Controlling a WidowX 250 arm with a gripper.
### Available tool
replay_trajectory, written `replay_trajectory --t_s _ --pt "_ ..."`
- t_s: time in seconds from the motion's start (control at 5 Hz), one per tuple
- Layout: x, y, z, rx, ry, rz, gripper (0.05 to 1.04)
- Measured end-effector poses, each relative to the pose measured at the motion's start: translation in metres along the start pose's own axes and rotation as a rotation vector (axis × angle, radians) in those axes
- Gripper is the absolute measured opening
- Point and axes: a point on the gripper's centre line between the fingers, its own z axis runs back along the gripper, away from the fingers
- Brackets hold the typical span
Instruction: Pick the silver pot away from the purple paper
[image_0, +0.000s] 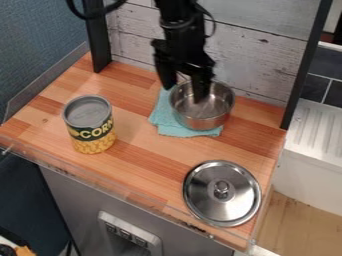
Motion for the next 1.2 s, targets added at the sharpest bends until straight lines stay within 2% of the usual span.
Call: replay_trajectory --t_s 0.2,0.4,0.6,1.0,1.2 --pt "0.000 -0.022 -0.025 -0.026 0.054 -0.063 1.000" --pt "-0.001 -0.016 -0.049 -0.007 0.110 -0.072 1.000" --pt "0.000 -0.011 -0.060 0.014 0.129 -0.092 0.949" --pt "-0.001 -0.015 -0.058 0.024 0.118 -0.153 0.363" --pt "0.000 -0.018 -0.048 0.017 0.091 -0.164 0.161"
